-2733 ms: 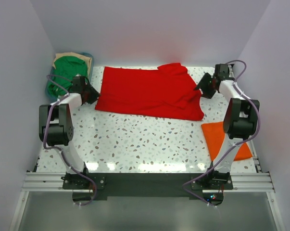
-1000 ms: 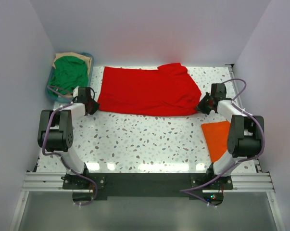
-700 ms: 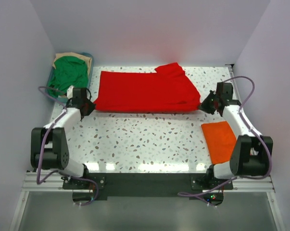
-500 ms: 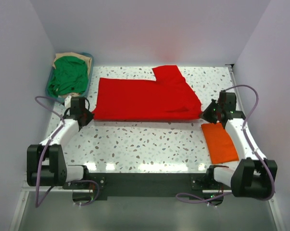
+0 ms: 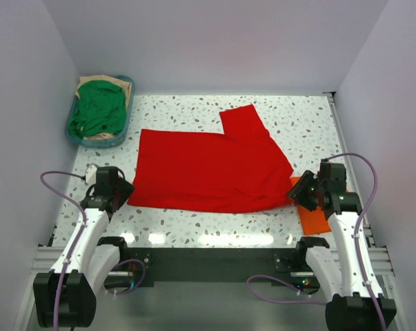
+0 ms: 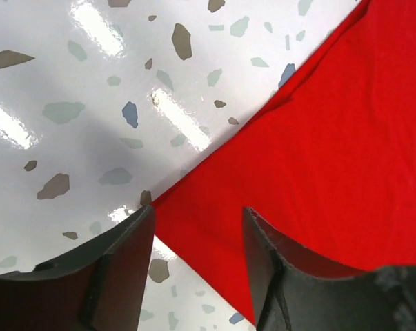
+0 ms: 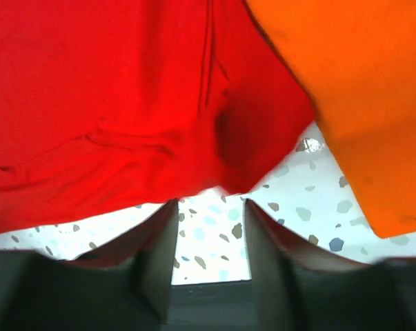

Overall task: Fold and stack the t-shirts
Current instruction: Fold the tshirt

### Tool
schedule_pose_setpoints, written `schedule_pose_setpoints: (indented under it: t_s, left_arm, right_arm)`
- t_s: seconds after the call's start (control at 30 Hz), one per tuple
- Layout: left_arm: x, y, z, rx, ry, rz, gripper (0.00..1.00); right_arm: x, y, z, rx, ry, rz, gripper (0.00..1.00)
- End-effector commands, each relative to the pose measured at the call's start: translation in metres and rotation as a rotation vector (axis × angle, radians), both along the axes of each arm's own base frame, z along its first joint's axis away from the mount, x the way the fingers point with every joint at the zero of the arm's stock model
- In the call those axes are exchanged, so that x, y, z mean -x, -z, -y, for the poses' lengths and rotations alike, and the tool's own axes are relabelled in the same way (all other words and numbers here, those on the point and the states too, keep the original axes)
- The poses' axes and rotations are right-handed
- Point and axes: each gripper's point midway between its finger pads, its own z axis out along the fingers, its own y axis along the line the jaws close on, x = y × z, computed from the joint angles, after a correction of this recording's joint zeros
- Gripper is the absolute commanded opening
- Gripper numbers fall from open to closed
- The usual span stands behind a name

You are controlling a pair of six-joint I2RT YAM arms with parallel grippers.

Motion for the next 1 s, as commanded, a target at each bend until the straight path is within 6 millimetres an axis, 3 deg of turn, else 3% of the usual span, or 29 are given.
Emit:
schedule_pose_setpoints:
  t_s: [0.0,0.07,0.13,0.23,0.47,0.53,0.57,0.67,0.8,0.97]
  left_arm:
    - [-0.013,-0.031,-0.001,-0.014,0.012,0.066,0.61]
    - [-0.024,-0.054,-0.002,-0.038,0.035,0.122,0.63]
    - [-0.044,-0.074,0.005,-0.032,0.092,0.196,0.63]
    - [-0.066,-0.084,0.021,-0.029,0.182,0.209,0.57]
    - [-0.096,-0.073,0.051,-0.056,0.285,0.154,0.52]
    - [-0.098,-0.067,0.067,-0.044,0.342,0.139,0.51]
    - [-0.098,-0.065,0.068,-0.045,0.350,0.131,0.51]
    - [-0.098,-0.059,0.075,-0.038,0.400,0.127,0.51]
    - [-0.097,-0.062,0.081,-0.054,0.483,0.128,0.51]
    - [-0.094,-0.075,0.082,-0.096,0.556,0.142,0.52]
  right_arm:
    - [0.003,-0.021,0.009,0.057,-0.002,0.036,0.49]
    - [-0.007,-0.035,0.007,0.062,-0.028,0.097,0.57]
    - [-0.021,-0.043,-0.001,0.021,-0.063,0.146,0.58]
    - [-0.039,-0.046,-0.003,0.044,-0.094,0.158,0.58]
    - [-0.067,-0.013,-0.023,0.168,-0.174,0.081,0.55]
    - [-0.067,0.007,-0.037,0.158,-0.212,0.046,0.50]
    - [-0.069,0.005,-0.042,0.158,-0.217,0.060,0.50]
    - [-0.066,0.029,-0.052,0.149,-0.232,0.027,0.49]
    - [-0.059,0.059,-0.053,0.149,-0.231,-0.033,0.49]
    - [-0.058,0.074,-0.056,0.135,-0.223,-0.055,0.49]
